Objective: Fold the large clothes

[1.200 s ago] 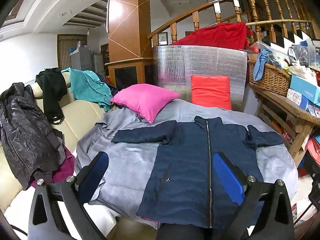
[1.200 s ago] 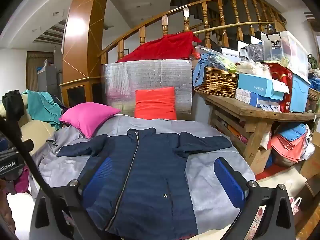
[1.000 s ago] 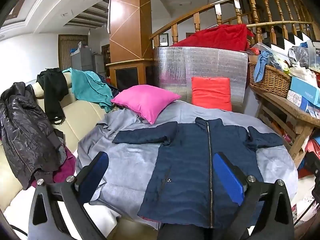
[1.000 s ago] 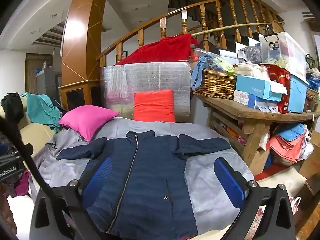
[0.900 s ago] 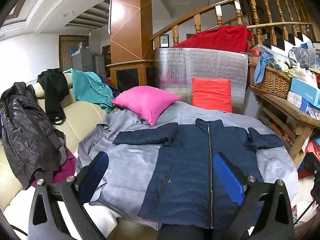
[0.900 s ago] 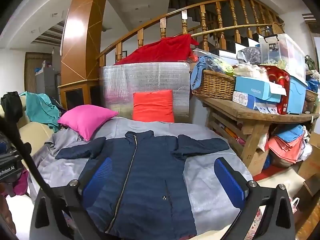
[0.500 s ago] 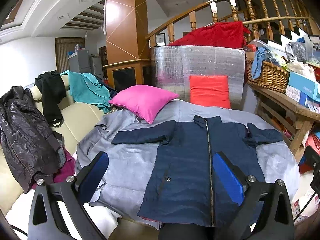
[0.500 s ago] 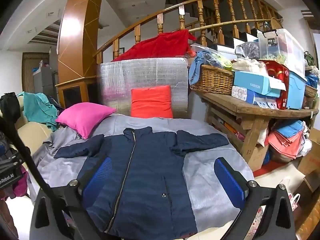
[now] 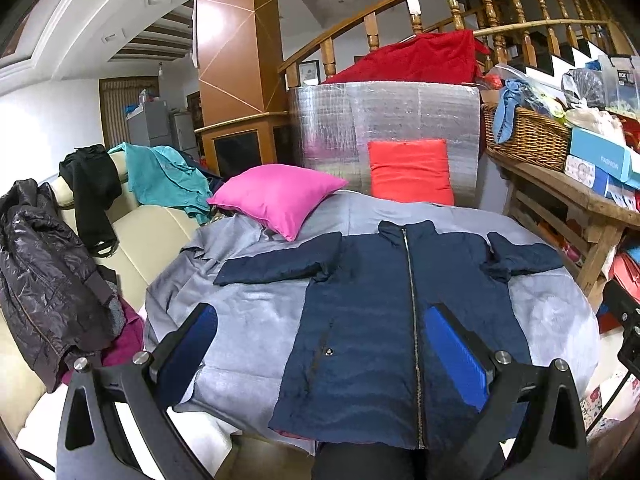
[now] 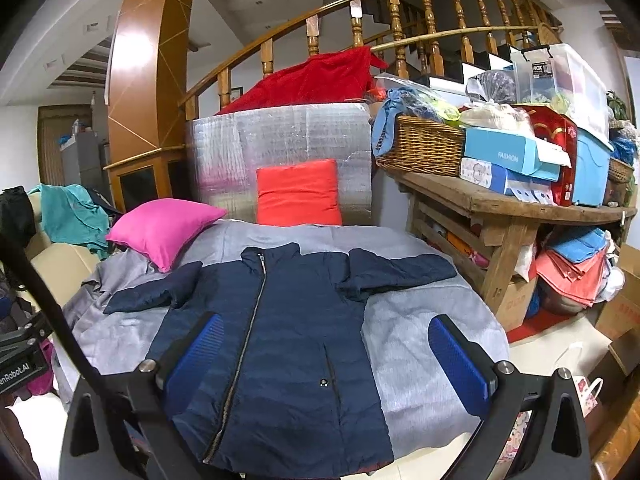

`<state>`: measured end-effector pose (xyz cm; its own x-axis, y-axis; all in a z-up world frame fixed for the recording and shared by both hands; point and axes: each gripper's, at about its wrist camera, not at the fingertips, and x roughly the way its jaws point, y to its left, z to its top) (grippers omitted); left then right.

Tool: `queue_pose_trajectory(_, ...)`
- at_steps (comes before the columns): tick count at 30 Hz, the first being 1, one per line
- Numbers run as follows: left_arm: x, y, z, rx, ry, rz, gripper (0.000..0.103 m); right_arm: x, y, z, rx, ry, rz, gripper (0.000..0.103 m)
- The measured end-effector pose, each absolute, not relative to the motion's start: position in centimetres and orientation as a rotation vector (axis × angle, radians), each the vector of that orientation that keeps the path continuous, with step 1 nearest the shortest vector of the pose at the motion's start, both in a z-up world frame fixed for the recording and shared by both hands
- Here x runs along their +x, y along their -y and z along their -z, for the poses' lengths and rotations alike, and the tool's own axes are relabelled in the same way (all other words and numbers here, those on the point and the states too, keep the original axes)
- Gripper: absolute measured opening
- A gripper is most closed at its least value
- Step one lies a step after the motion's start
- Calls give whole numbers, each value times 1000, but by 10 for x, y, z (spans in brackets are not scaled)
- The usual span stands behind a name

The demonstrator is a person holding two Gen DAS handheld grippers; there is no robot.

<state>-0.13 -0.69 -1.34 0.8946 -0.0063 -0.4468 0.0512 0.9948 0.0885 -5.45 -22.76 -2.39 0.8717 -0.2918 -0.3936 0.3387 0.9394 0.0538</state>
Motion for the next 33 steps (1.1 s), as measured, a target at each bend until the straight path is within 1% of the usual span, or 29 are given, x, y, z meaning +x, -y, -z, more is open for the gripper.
queue_pose_trajectory(33,2,1,18,84,-476,21,103,-55,227,31,122,-400,335,103)
